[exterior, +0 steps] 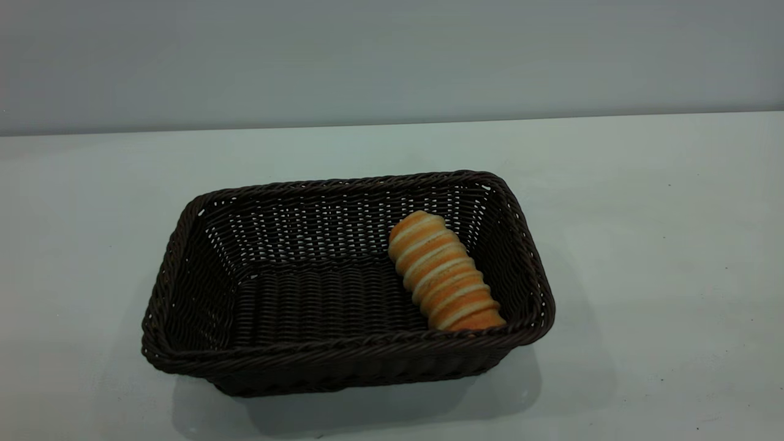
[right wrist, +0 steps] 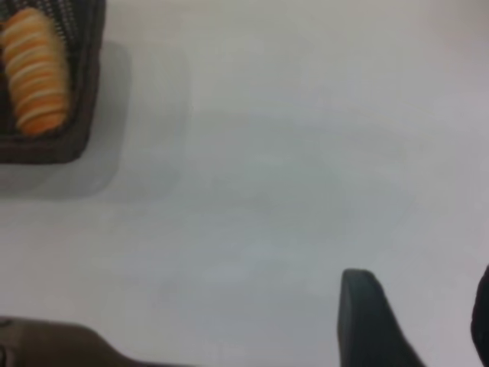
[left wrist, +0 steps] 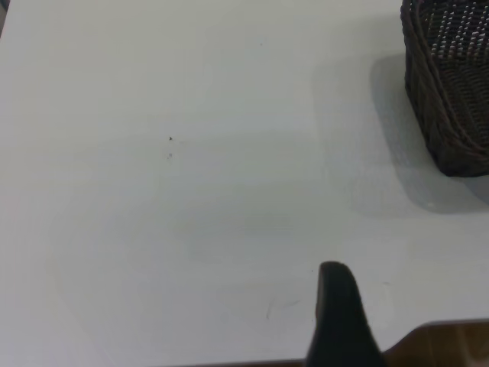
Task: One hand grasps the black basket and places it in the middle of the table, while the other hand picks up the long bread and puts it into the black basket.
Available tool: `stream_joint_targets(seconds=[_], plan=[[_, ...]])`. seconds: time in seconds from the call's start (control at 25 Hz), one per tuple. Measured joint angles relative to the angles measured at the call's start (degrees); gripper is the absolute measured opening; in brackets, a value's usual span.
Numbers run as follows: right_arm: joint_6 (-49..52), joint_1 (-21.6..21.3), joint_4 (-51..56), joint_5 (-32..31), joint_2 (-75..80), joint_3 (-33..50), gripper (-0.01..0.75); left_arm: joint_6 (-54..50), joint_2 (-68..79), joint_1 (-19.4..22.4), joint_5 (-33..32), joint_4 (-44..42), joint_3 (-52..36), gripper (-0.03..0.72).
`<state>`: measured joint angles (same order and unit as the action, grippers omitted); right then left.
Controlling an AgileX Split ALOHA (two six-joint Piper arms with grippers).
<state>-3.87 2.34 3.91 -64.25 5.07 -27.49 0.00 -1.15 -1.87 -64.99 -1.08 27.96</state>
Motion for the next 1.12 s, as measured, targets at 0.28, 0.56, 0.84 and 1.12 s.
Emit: stream_joint_targets(seconds=[0.28, 0.56, 0.84, 1.12], plan=[[0.00, 0.89, 0.07, 0.00, 0.00, 0.00, 0.313, 0.00, 0.00, 0.00, 0.00, 0.00, 0.00, 0.544], [0.00, 0.89, 0.07, 0.00, 0.00, 0.00, 0.313, 0.00, 0.00, 0.00, 0.00, 0.00, 0.00, 0.544], [0.00, 0.96, 0.07, 0.00, 0.00, 0.00, 0.313, 0.00, 0.00, 0.00, 0.00, 0.00, 0.00, 0.544], [0.00, 0.96, 0.07, 0.00, 0.00, 0.00, 0.313, 0.00, 0.00, 0.00, 0.00, 0.00, 0.00, 0.544]])
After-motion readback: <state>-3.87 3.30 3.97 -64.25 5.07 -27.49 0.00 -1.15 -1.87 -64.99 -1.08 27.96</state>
